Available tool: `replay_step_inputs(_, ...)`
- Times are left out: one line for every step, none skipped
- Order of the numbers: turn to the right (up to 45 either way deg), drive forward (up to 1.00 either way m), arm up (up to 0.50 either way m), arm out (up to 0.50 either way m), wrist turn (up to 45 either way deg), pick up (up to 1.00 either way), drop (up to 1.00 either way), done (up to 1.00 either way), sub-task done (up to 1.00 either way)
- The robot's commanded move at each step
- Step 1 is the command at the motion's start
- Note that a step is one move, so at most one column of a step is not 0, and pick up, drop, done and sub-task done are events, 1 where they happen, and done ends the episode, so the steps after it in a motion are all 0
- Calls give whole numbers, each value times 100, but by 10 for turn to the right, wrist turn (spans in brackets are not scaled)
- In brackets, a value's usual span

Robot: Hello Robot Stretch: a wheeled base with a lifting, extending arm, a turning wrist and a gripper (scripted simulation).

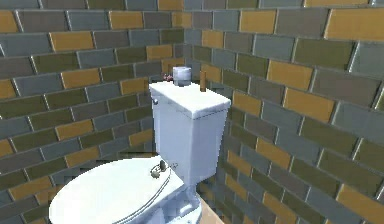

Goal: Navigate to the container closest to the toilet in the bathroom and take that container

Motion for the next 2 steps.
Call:
replay_step_inputs(0,0,10,0,0,0,0,0,0)
replay_step_inputs(0,0,0,0,0,0,0,100,0)
